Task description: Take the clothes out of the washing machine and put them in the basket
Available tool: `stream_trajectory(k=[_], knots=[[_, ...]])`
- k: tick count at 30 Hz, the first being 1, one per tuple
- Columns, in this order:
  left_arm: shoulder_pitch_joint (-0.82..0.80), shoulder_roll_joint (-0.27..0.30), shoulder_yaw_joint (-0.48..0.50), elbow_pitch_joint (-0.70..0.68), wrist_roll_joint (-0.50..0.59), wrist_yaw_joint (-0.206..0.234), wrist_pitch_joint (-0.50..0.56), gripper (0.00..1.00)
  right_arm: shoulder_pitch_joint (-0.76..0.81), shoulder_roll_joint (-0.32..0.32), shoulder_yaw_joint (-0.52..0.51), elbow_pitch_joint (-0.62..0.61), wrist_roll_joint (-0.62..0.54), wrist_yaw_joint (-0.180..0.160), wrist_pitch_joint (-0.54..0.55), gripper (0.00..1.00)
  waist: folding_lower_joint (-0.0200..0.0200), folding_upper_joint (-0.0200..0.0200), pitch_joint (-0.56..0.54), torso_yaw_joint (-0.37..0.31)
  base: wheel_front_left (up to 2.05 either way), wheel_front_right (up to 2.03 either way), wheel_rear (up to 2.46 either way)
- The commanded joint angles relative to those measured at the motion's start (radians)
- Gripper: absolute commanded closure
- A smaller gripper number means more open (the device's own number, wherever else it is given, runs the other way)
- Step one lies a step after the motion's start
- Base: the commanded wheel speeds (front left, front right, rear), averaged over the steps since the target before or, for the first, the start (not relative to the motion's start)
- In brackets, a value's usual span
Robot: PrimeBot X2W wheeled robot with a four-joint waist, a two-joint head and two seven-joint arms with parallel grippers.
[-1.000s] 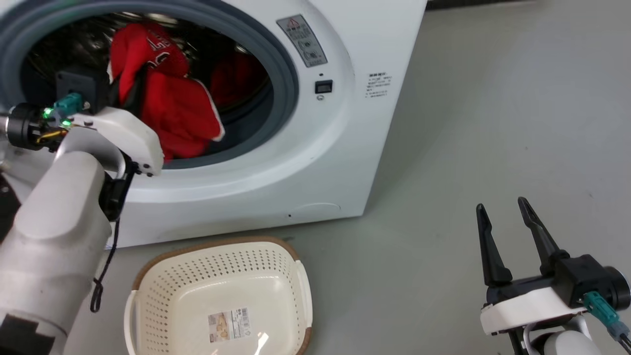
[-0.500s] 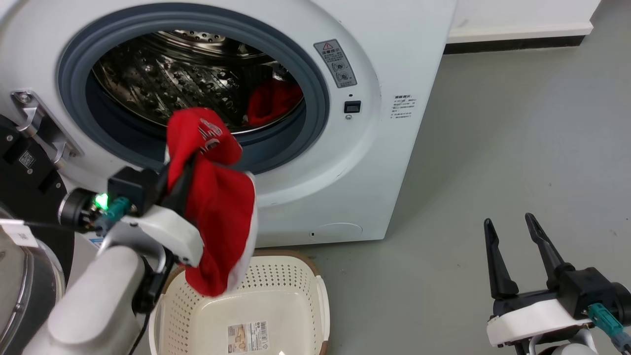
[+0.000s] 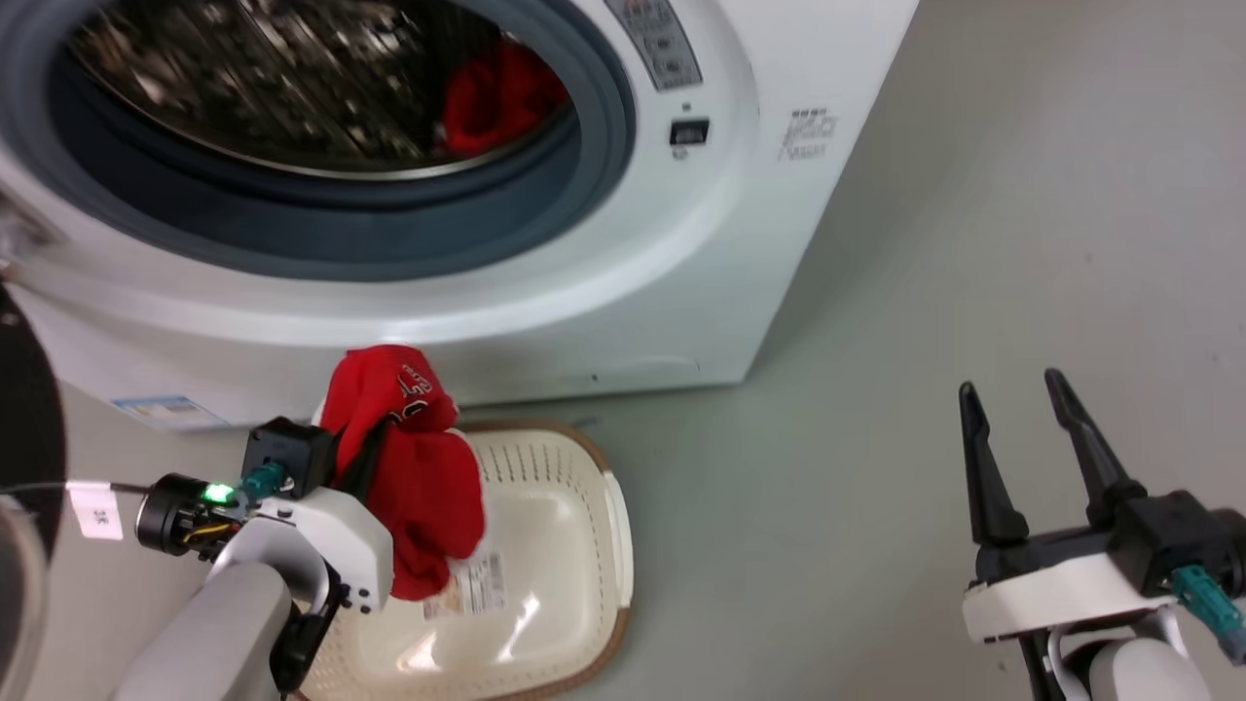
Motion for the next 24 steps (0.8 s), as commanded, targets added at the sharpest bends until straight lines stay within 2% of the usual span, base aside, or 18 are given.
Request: stream_trajectory(k=[1,10,17,24], knots=[[-0.028,-0.010,-0.001,0.037,-0.001,-0.013,-0.006,1.00,-0.024,0.000,0.000,-0.013,-0.006,-0.001,-0.002,0.00,0.0000,0.0000,0.085,-0.030,0.00,0.00,0.00],[-0.209,-0.075,-0.032,0.355,0.027,-0.091,-0.022,1.00,-0.073,0.000,-0.008,-0.067,-0.029,-0.001,-0.002,0.00,0.0000,0.0000,0.287,-0.067,0.00,0.00,0.00],[-0.304,-0.127,-0.057,0.547,0.043,-0.120,-0.032,1.00,-0.084,0.000,0.004,-0.084,-0.021,-0.001,-0.002,0.00,0.0000,0.0000,0.387,-0.089,0.00,0.00,0.00],[-0.359,-0.160,-0.064,0.643,0.043,-0.131,-0.044,1.00,-0.091,0.000,-0.004,-0.096,-0.011,-0.001,-0.002,0.00,0.0000,0.0000,0.436,-0.088,0.00,0.00,0.00]])
